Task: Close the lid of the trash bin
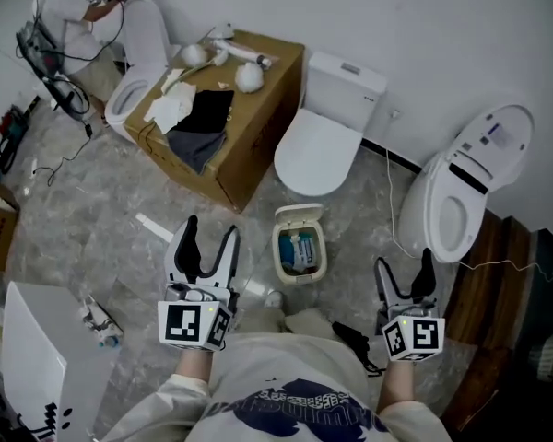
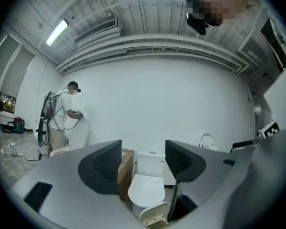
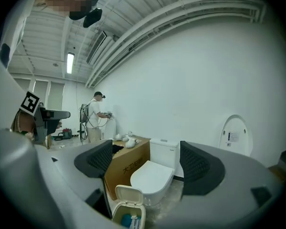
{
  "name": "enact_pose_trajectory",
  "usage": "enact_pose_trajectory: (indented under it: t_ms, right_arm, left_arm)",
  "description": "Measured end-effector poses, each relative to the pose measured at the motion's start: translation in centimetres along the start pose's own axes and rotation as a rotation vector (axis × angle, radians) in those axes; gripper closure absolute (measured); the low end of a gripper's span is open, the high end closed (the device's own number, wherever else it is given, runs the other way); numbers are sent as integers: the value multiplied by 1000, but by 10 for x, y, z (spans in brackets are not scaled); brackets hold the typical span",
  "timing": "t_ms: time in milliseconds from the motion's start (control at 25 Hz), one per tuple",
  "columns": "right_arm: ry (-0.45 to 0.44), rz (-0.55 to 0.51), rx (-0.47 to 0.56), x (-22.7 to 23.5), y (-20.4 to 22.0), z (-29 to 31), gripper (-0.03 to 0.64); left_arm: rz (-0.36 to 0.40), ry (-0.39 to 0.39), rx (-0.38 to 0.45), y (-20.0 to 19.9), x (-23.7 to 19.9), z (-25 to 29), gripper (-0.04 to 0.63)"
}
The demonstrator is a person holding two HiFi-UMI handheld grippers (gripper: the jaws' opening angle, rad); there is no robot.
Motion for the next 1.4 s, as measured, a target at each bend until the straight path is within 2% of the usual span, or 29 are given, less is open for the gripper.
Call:
enact_pose_trajectory:
  t_ms: [160,280,520,840,1040,1200,1400]
  right_arm:
    - [4,-130,-76,11,4,30,186]
    - [-43,-255,-156,24,10,68,186]
    - [-234,-582,-374,29,52,173,185]
    - [-545,-924,-641,-20,166,295,186]
    - [-645,-1020,-723,-55,218,349,186]
    - [-658,-1023,-783,-71,247,380,186]
    - [-659,-1052,-871,-83,278,396,183]
  left_arm:
    - [4,32,-21,4,2,34,331]
    - [13,34,-49,11,2,59,330]
    - [30,-30,-52,25,5,107,330]
    - [45,-145,-19,37,-3,160,331]
    - [9,-222,-42,58,-24,153,331]
    - [-25,-275,-77,78,-38,138,331]
    - [-8,-318,-108,92,-56,122,331]
Point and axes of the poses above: the fingertips, and each gripper's own axes: z forward along the fingers, x to its right, y out of its underside, the point moved 4 cm from there along -z, backward along the fingers, and after that the axes turned 15 degrees about -x, right-handed, at the moved point
